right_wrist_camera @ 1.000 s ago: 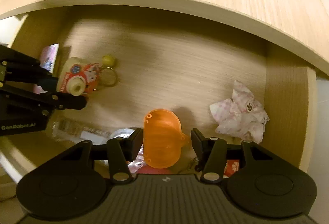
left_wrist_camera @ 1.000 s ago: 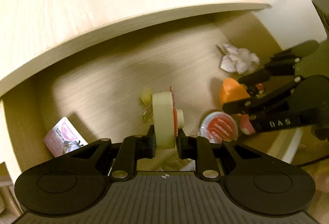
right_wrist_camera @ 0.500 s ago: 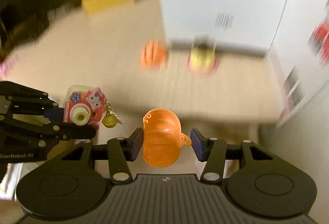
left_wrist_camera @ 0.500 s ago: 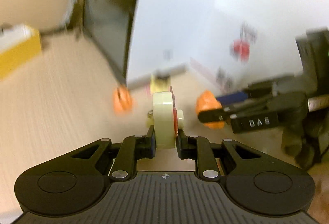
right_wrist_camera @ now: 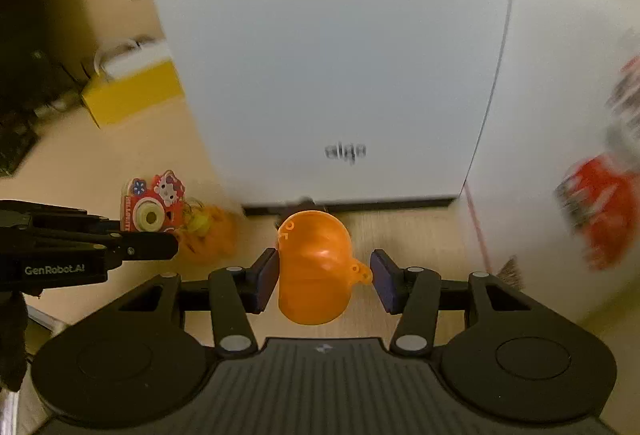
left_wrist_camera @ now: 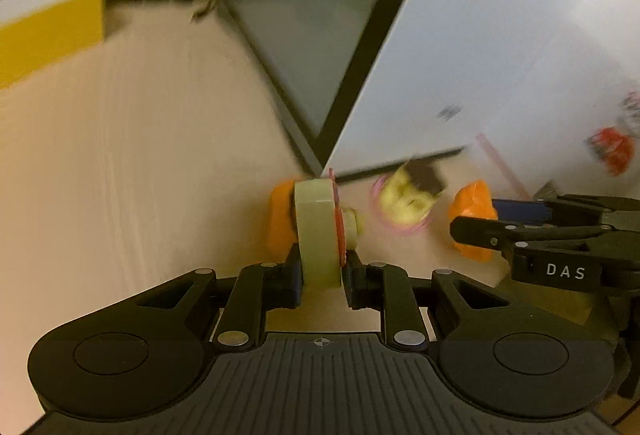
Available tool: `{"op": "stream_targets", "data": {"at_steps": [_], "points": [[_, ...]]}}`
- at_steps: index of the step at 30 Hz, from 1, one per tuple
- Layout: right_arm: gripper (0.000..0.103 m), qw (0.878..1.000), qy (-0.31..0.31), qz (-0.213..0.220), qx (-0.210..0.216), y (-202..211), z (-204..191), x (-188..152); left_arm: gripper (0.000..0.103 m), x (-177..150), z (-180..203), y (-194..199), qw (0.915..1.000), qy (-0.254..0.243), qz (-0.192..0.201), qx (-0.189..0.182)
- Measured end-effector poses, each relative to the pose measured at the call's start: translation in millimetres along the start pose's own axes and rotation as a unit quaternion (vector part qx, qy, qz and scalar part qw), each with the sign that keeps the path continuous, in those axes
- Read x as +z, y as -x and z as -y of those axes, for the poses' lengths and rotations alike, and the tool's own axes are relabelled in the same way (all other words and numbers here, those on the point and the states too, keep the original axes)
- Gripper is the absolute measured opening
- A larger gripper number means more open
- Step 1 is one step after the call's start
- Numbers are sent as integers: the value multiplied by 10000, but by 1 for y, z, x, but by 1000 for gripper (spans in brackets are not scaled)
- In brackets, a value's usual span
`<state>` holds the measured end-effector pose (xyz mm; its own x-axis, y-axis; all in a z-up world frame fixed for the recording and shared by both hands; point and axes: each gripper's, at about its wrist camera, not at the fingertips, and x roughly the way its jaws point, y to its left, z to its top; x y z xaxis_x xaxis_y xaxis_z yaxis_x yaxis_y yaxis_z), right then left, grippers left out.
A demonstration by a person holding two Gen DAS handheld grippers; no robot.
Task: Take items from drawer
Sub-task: 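Place the keychain toy with the left tool while the right tool places the orange cup on the desk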
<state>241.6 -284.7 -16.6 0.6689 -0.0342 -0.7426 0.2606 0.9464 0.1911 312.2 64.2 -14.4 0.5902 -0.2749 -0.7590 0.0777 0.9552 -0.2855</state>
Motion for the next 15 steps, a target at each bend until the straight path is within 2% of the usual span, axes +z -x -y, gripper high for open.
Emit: {"op": "stream_targets", "data": {"at_steps": [1, 4, 5, 11, 14, 15], "points": [[50, 10000, 13, -71, -14, -9, 0, -1, 23, -4, -3, -3, 10000, 25, -79, 48], [50, 9997, -50, -222, 39, -30, 2, -5, 27, -6, -3, -4, 9996, -109, 10, 246], [51, 9999, -53, -150, 35, -33, 3, -4, 27, -5, -3, -3, 9995, -107, 8, 287], [53, 9998, 164, -121, 82, -48, 0, 2, 28, -6, -2, 4, 9996, -26, 38, 276], [66, 9997, 159, -142, 102, -43, -3, 0, 29, -7, 1, 5, 9997, -55, 41, 248], [68, 9997, 184, -106, 72, -41, -5, -1, 29, -8, 2, 7, 9997, -55, 53, 240]]}}
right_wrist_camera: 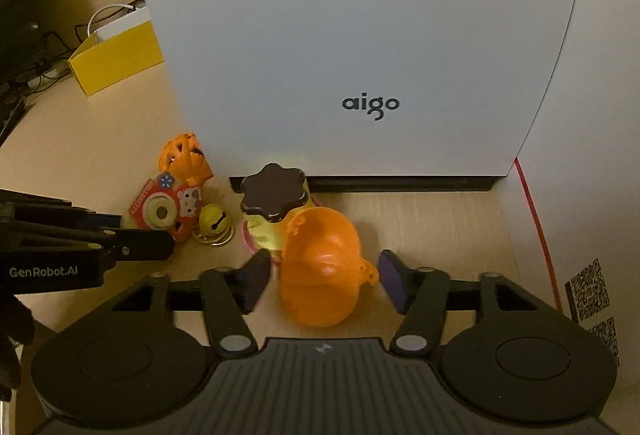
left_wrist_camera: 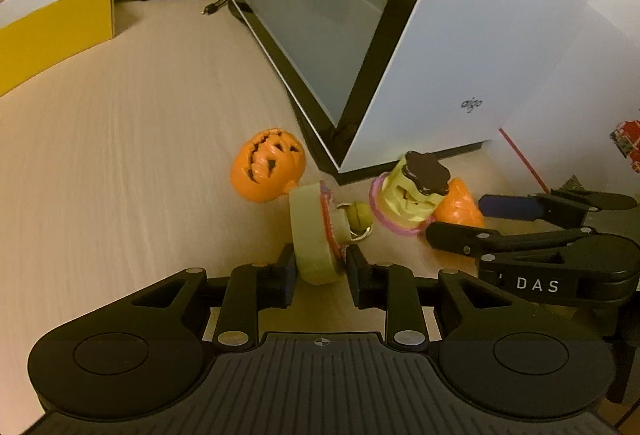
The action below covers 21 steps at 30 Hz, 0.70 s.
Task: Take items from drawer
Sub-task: 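Place the keychain toy with the left tool while the right tool places the orange cup on the desk, then reach into the drawer and grasp the pink Volcano package with the right tool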
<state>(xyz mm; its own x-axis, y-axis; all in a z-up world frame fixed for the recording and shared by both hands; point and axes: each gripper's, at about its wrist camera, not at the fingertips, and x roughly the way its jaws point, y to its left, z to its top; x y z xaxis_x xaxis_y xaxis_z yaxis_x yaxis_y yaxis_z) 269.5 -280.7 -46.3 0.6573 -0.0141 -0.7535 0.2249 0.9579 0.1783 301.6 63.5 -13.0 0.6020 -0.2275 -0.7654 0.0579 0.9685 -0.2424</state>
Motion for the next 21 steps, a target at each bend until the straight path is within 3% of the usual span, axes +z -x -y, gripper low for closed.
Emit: {"op": "stream_targets", "data": {"at_steps": [10, 21], "points": [[71, 9994, 177, 297, 1, 42, -14, -11, 30, -20, -20, 52, 9983, 220, 534, 13], [74, 9968, 710, -170, 329, 64, -50, -56, 30, -65, -47, 83, 9954, 722, 484, 404]]}}
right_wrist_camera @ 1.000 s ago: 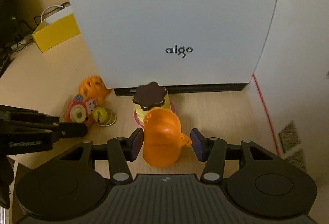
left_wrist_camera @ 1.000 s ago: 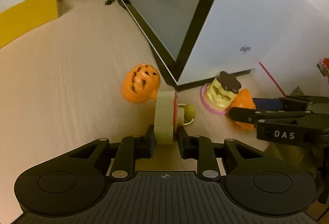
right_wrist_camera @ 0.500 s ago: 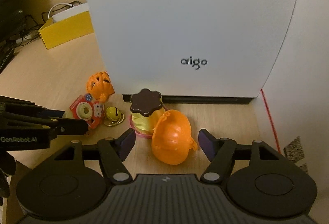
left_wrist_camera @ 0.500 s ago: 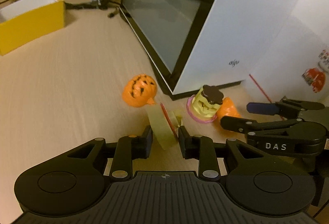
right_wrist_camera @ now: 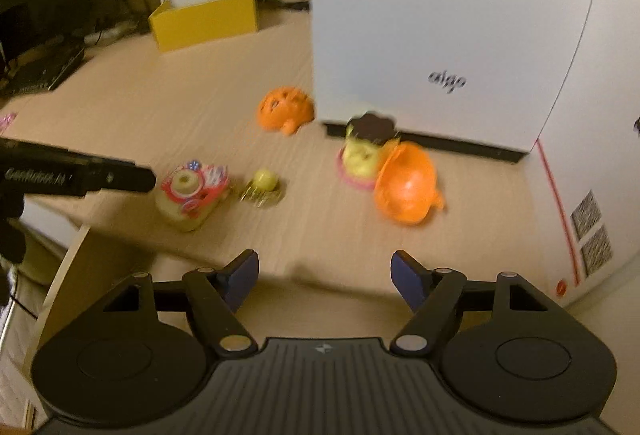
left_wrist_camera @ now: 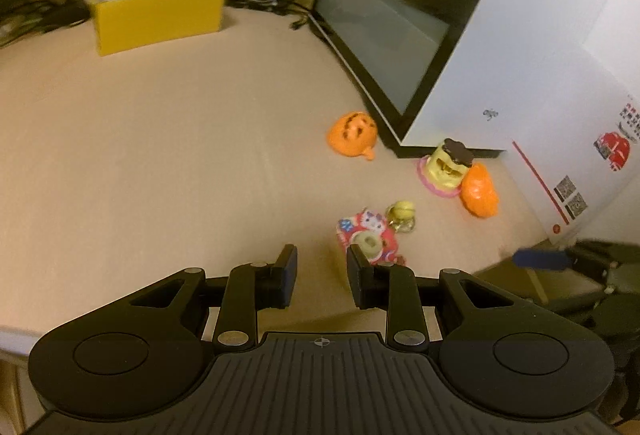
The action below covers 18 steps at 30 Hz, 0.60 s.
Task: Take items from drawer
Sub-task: 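Reach into the drawer and grasp the pink Volcano package with the right tool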
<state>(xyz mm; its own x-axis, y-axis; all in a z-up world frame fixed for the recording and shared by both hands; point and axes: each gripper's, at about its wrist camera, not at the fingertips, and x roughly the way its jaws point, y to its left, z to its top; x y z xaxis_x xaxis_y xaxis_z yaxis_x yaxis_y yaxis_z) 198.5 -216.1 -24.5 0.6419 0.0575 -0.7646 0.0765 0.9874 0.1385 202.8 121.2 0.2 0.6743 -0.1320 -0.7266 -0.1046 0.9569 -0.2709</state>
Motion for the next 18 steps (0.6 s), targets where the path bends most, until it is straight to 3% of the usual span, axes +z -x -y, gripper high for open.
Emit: {"op": "stream_targets", "data": {"at_steps": [3, 8, 14, 18], "points": [[74, 9990, 97, -333, 293, -4, -7, -13, 30, -12, -9, 12, 9996, -72, -211, 177], [74, 9902, 153, -1084, 866, -25, -27, -36, 30, -48, -15, 11, 9932, -69, -1093, 406], [74, 9881, 345, -1370, 605, -49, -45, -47, 30, -78, -11, -21, 9759, 189, -2091, 593], [74, 9898, 48, -1366, 396, -51, -31, -45, 30, -83, -11, -43, 9629, 318, -2537, 860]]}}
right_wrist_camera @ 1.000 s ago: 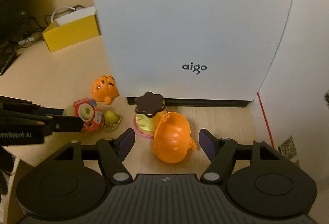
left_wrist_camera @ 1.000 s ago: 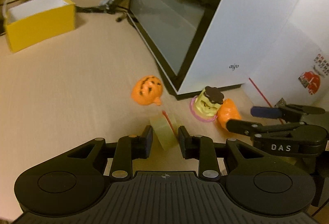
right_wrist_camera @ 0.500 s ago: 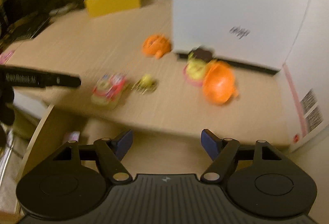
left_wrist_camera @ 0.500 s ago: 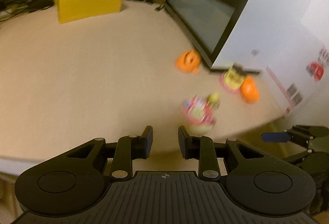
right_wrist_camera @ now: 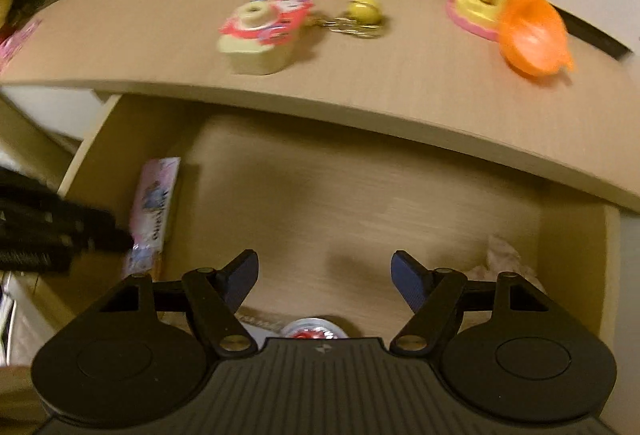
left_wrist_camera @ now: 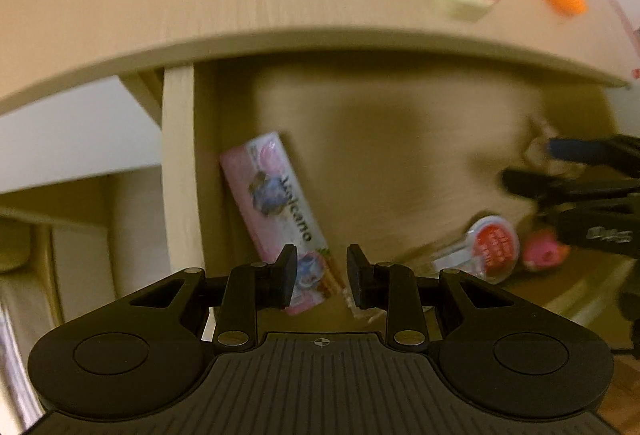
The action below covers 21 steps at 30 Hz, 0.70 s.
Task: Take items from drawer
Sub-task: 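Reach into the drawer and grasp the pink Volcano package with the right tool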
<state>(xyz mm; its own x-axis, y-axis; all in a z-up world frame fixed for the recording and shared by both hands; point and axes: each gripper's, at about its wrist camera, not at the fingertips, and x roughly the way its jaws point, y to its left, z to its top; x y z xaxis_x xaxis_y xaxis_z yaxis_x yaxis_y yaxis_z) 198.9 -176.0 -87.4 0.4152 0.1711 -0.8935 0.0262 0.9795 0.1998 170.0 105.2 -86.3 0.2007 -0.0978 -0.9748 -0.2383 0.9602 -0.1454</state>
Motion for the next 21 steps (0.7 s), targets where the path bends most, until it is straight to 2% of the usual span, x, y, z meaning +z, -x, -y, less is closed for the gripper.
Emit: {"op": "stream_targets", "data": {"at_steps": [2, 8, 9, 11, 15, 16, 18, 21], "points": [[74, 9998, -134, 72, -153, 3, 10, -2, 25, 4, 4, -6, 9998, -16, -59, 192], [74, 9972, -513, 219, -498, 11, 41, -17, 27, 11, 18, -18, 9978, -309, -257, 536], [74, 9966, -570, 239, -545, 11, 45, -17, 27, 11, 24, -21, 9977, -344, -308, 498], [74, 9958, -666, 277, -556, 13, 52, -19, 28, 8, 26, -21, 9989, -271, -320, 191], [74, 9966, -658, 328, -378, 17, 57, -21, 28, 4, 11, 1, 9988, -9, -28, -488], [75, 9970, -689, 297, -163, 17, 55, -21, 28, 4, 5, 8, 9982, 62, 41, -588], [75, 9973, -553, 158, 446, 14, 44, -20, 27, 5, -10, 21, 9974, 164, 199, -666], [76, 9958, 134, -78, 903, 2, 11, -13, 27, 3, -31, 40, 9969, 233, 476, -588]]}}
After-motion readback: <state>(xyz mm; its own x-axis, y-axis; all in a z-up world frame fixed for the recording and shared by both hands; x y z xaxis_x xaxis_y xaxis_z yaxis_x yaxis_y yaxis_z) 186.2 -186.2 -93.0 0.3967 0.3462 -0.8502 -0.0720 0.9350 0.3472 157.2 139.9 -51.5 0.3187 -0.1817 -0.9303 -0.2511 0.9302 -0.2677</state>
